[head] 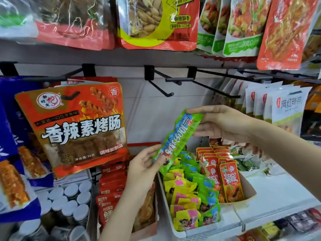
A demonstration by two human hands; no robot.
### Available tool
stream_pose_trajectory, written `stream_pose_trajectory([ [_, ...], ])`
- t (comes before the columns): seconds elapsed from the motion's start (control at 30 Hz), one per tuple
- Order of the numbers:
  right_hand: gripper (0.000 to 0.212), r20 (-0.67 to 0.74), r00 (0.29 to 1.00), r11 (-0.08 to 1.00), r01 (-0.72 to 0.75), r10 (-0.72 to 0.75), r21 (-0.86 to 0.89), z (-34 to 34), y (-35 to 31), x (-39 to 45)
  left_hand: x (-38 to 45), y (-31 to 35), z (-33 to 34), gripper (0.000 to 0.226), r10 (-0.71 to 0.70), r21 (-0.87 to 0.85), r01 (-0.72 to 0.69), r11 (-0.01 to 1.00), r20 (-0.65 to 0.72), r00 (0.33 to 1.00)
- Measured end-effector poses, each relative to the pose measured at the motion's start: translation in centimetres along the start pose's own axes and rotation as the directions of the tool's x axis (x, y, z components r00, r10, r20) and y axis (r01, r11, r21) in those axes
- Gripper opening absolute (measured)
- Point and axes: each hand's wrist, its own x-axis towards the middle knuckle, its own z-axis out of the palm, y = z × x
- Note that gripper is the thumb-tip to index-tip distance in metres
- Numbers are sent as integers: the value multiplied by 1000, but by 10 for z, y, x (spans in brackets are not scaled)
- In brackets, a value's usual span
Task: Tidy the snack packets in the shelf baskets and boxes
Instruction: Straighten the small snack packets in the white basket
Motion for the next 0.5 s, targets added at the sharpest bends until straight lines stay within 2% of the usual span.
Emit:
stream_pose_trajectory([
  [0.07, 30, -3, 999, 999, -33, 33, -11, 0, -3, 1, 2, -2, -3, 33, 98, 101, -96, 990, -19, 995],
  [0.13, 20, -34, 998, 999, -44, 44, -17, 4, -5, 2, 3, -4, -5, 36, 142, 171, -134, 976, -35, 989],
  [0.17, 8, -72, 997, 998, -40, 35, -56, 6, -5, 3, 3, -6, -7, 38, 155, 210, -143, 967, -44, 987],
  [0.2, 6, -123, 992, 991, -19, 3, -129, 6, -4, 4, 3, -8, -8, 41, 166, 252, -148, 956, -52, 985],
  [0.27, 21, -199, 978, 952, -8, -56, -306, 5, -1, 4, 2, -12, -10, 45, 182, 318, -155, 936, -58, 982],
  [0.37, 26, -228, 971, 898, -32, -77, -438, 2, 0, 4, 0, -15, -7, 43, 202, 346, -170, 922, -58, 978],
  [0.43, 21, -322, 936, 899, -13, -144, -438, -3, 2, 5, 1, -16, -3, 36, 278, 415, -226, 882, -70, 958],
  [0.5, 17, -447, 868, 921, 30, -217, -389, -9, 5, 9, 12, -17, -2, 30, 335, 573, -245, 782, -56, 940],
])
